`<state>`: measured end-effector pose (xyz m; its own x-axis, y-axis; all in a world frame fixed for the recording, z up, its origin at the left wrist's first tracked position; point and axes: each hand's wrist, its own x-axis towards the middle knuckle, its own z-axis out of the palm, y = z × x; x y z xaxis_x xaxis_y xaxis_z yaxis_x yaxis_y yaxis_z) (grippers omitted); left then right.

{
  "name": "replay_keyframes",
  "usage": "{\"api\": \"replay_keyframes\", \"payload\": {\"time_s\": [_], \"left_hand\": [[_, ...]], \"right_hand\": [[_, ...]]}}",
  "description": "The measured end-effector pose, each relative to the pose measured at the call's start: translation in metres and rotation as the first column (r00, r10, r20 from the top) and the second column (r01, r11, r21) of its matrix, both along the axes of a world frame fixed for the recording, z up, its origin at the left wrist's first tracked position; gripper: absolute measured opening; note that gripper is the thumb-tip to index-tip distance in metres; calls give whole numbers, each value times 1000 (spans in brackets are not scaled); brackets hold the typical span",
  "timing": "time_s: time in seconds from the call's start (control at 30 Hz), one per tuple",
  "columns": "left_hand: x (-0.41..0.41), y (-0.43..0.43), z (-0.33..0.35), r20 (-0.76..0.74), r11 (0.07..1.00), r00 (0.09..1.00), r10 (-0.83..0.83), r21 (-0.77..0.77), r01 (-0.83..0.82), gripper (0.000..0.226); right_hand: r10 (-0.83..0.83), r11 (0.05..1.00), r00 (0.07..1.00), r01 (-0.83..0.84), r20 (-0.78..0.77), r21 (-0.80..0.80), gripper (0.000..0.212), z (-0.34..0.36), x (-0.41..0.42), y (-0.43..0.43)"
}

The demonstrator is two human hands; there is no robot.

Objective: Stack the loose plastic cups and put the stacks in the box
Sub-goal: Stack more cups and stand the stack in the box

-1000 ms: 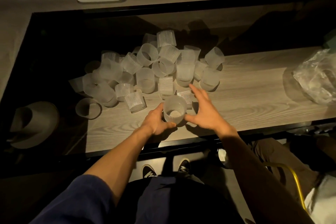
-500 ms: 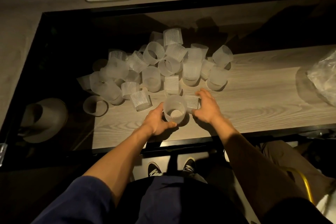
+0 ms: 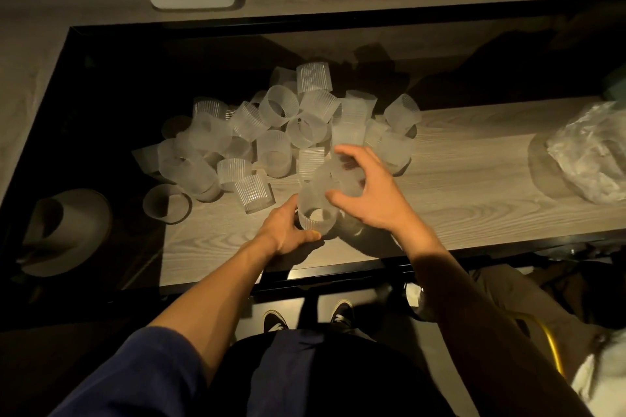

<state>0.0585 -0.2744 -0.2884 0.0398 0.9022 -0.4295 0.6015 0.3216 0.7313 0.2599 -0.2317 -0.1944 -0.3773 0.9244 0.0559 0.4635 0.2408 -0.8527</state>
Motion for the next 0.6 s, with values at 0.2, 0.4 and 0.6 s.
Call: {"api": "replay_keyframes", "payload": {"time_s": [0.2, 0.4, 0.6], "left_hand": [[0, 1, 1, 9, 1000, 1000, -14, 14, 13, 82], [1, 0, 1, 20, 999, 1000, -10, 45, 9, 69], [-7, -2, 3, 8, 997, 1000, -19, 68, 19, 79]], "right_hand": [[163, 978, 935, -195, 316, 73, 82, 0, -19, -2], [206, 967, 881, -251, 426, 51, 85, -6, -35, -5], [241, 962, 743, -268, 625, -52, 97, -14, -36, -7]]}}
